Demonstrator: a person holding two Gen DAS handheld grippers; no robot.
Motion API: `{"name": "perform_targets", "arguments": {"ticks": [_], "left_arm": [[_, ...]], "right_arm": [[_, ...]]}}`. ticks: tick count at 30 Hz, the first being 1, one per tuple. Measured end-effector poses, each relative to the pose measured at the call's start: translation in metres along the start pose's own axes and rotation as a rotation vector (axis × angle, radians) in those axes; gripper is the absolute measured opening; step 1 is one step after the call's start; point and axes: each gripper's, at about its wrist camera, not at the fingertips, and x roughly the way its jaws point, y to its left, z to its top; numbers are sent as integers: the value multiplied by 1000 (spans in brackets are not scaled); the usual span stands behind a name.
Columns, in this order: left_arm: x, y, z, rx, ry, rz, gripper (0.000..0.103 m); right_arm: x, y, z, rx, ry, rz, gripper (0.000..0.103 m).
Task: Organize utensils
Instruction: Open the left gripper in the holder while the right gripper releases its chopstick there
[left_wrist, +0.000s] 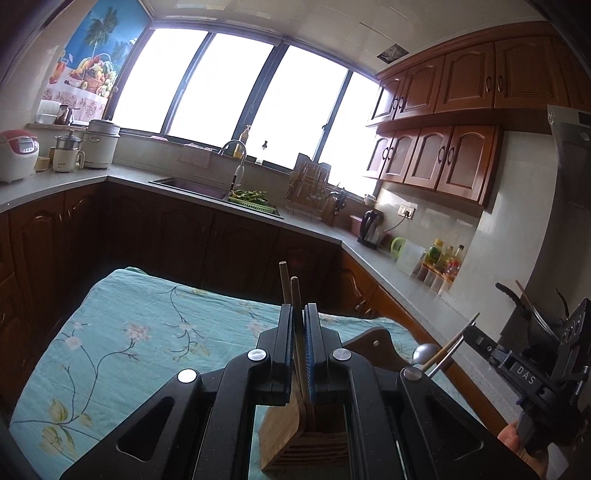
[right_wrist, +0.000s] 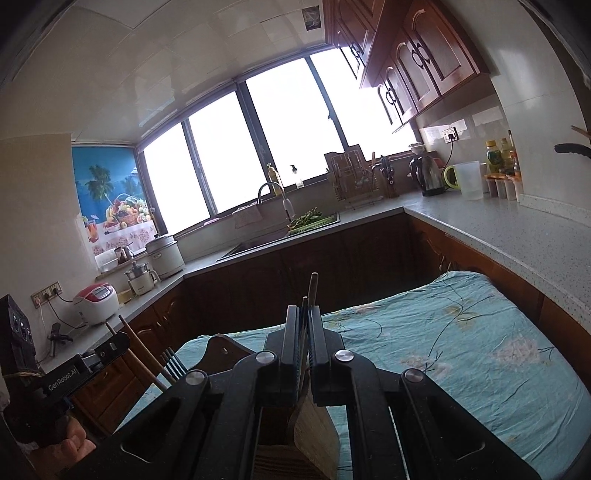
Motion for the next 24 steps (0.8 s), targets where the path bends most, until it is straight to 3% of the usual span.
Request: {"name": "perform_targets", "arguments": {"ticks": [6,14,18,19,20,21,22,24], "left_arm": [[0,7,18,8,-1,2,4],[-3,11,14,20,14,9,6],[-4,10,17,20,29,19,10],[-5,10,18,16,35,20,14],[-8,11,18,5,35,25,25],[-13,13,18,-9,28,30,36],[-18,15,17,-21,15,25,39],[-30,17,17,-27,0,33,50]], "right_arm": [[3,-1,2,-3,22,-6,4],[5,-1,4,4,36,-9,5],[5,-3,5,18,50,-4,13],[4,-4,6,24,53,-7,21],[2,-5,6,34,50,-6,29],[-2,-7,7,47,44,-3,47],[-7,-9,7,60,32,3,58],[-19,-10,9,68,1,10,71]]}}
